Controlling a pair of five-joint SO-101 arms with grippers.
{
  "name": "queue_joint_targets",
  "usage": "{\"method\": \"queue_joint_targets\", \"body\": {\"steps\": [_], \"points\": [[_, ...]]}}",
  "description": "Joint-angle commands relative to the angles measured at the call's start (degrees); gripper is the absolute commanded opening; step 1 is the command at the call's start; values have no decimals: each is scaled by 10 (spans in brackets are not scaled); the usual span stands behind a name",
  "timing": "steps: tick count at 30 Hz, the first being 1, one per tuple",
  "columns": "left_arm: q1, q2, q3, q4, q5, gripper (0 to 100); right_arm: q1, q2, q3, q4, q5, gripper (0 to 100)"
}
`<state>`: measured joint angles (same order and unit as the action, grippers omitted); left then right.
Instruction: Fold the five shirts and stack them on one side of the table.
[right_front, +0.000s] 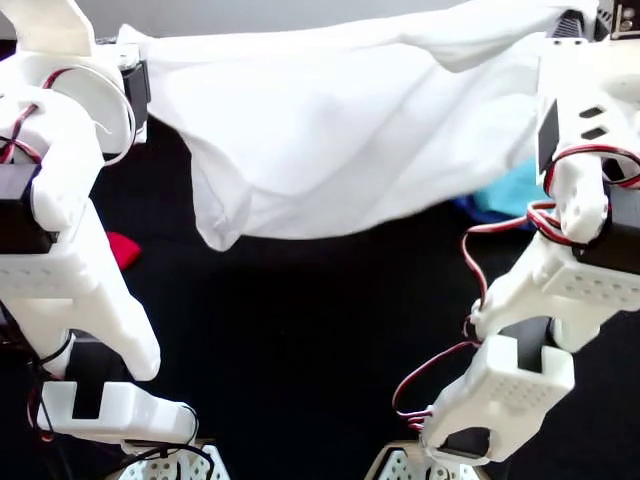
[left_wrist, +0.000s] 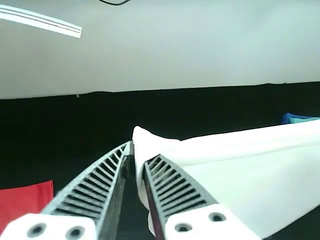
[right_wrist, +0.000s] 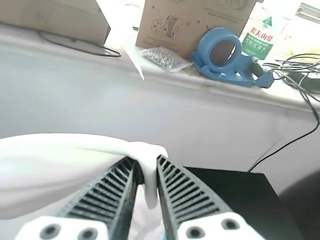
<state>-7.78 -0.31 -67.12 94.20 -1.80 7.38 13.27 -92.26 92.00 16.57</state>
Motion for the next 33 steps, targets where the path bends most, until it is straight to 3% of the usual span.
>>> {"method": "queue_joint_targets", "body": {"steps": [1, 6, 11, 17, 26, 33], "points": [[-6, -9, -3, -13, 18, 9, 29, -28, 23, -55, -4, 6], [-14, 29, 95, 1, 17, 9, 33, -29, 83, -59, -4, 6], [-17, 44, 156, 4, 18, 9, 25, -29, 124, 8, -4, 6], [-20, 33, 152, 37, 18, 9, 17, -34, 117, 72, -4, 6], [-20, -116, 131, 59, 16, 9, 5, -142, 101, 91, -5, 6], [-20, -260, 132, 57, 15, 9, -48, -332, 248, 91, -7, 6]]}}
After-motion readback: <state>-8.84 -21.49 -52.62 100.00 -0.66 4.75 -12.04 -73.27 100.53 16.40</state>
